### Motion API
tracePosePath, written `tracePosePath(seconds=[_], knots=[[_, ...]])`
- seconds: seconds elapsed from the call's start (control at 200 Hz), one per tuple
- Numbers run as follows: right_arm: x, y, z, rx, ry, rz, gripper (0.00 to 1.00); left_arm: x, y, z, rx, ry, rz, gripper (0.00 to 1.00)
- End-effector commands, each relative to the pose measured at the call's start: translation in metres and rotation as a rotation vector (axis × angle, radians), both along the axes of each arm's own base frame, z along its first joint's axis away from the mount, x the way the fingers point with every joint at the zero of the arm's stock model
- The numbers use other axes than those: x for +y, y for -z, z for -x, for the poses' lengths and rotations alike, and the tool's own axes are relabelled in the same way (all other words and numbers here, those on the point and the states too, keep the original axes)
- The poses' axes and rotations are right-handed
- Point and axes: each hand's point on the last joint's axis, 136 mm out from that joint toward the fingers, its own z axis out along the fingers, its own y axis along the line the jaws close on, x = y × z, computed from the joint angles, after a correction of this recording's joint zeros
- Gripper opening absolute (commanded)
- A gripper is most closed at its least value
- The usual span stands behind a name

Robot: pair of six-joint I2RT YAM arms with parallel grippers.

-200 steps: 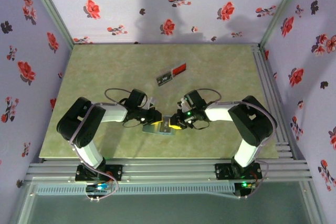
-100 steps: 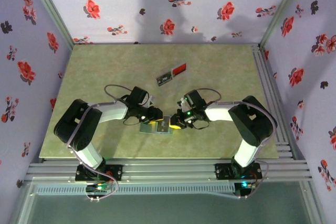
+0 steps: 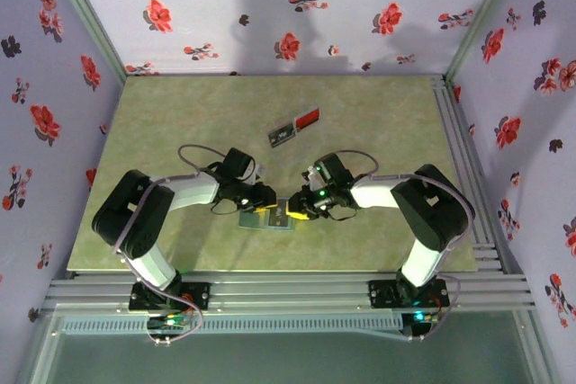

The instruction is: Put the credit cards into the card holder

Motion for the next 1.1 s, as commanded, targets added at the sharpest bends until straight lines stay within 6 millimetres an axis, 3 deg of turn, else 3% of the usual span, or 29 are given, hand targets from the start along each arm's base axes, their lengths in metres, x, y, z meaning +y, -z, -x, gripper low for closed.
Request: tracePosePath(seconds=[0.0,0.315,1.095], knots=[[0.003,0.007,0.001,0.020,0.007,0.009,0.24,0.007,0.018,0.009,0.044,-0.003,-0.035,0.26],[-0.002,0.005,0.007,0.021,0.009,0.016,0.31,0.011,0.031,0.015,0.063,0.000,-0.048,0.16],[-0.013,0.016,0.006,0.006,0.037,0.104,0.36,0.010,0.038,0.016,0.069,-0.001,-0.037,0.16]])
